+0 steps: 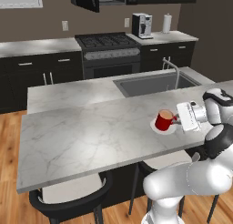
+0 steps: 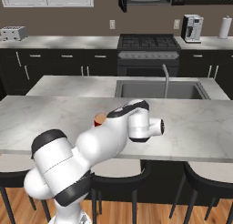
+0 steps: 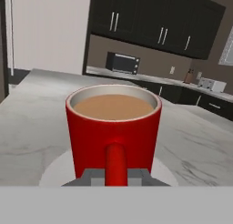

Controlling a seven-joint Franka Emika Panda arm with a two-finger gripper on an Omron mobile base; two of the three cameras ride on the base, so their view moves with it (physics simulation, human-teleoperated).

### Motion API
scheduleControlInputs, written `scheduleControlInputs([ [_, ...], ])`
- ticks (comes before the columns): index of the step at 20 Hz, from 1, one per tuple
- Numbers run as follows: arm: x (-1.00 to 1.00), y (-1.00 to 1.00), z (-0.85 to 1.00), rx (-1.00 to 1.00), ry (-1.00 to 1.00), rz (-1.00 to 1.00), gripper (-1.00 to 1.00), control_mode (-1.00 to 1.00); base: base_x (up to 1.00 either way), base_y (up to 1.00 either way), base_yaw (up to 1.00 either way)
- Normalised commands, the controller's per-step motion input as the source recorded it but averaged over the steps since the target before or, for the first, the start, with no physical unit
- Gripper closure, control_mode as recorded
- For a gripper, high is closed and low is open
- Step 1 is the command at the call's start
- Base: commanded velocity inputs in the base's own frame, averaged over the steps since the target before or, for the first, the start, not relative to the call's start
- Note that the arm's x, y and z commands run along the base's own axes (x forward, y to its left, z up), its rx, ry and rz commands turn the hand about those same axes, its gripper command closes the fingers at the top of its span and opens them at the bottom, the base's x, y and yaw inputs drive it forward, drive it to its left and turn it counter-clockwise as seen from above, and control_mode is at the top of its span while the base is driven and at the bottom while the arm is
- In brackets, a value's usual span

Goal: Pick the cup of tea, navigate to the dining table, and place it on the saucer.

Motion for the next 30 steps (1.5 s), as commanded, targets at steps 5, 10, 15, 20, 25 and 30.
scheduleControlInputs([
  [5, 0.12, 0.14, 0.00, -0.01, 0.00, 0.00, 1.00, -1.00, 0.00, 0.00, 0.00],
  [10, 0.04, 0.01, 0.00, -0.01, 0.00, 0.00, 1.00, -1.00, 0.00, 0.00, 0.00],
  [15, 0.00, -0.20, 0.00, 0.00, 0.00, 0.00, 1.00, -1.00, 0.00, 0.00, 0.00],
  [20, -0.06, -0.22, 0.00, -0.01, 0.00, 0.00, 1.00, -1.00, 0.00, 0.00, 0.00],
  [25, -0.01, -0.07, 0.00, -0.03, 0.00, 0.00, 1.00, -1.00, 0.00, 0.00, 0.00],
  [30, 0.00, 0.00, 0.00, -0.05, 0.00, 0.00, 1.00, -1.00, 0.00, 0.00, 0.00],
])
